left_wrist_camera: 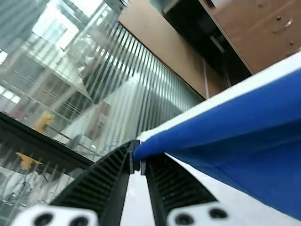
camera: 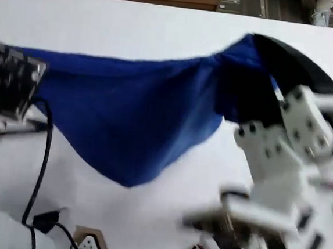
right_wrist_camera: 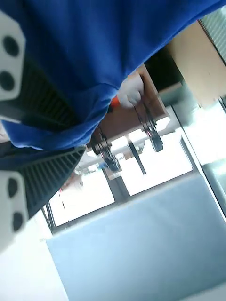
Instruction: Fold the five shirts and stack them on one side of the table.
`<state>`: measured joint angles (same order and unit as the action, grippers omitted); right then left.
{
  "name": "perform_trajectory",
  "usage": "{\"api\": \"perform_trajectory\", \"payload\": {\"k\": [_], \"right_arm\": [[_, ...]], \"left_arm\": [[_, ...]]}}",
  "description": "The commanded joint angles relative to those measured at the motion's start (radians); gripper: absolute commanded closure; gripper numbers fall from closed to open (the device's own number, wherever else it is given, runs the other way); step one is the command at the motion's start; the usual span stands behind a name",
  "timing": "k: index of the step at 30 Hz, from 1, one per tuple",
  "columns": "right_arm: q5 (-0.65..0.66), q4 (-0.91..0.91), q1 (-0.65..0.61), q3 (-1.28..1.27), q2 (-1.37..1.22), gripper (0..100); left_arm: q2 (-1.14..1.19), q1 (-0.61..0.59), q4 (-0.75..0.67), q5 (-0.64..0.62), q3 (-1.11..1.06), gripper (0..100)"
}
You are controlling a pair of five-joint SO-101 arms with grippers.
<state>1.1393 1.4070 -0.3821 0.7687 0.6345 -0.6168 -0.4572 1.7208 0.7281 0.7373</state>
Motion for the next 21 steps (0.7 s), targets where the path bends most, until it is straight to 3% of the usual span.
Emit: {"api": "perform_trajectory", "payload": {"k": [1, 11, 21], "right_arm": [[0.006, 0.008, 0.008, 0.028, 0.058, 97.7], [0.008, 0.03, 0.076, 0.026, 0.079, 97.7], [0.008, -0.027, 0.079, 0.032, 0.077, 97.7]], "left_arm": [[-0.038, 0.002, -0.002, -0.006, 0.022, 98], [-0.068, 0.002, 0.009, -0.006, -0.114, 98], [-0.069, -0.012, -0.112, -0.041, -0.36, 98]]}}
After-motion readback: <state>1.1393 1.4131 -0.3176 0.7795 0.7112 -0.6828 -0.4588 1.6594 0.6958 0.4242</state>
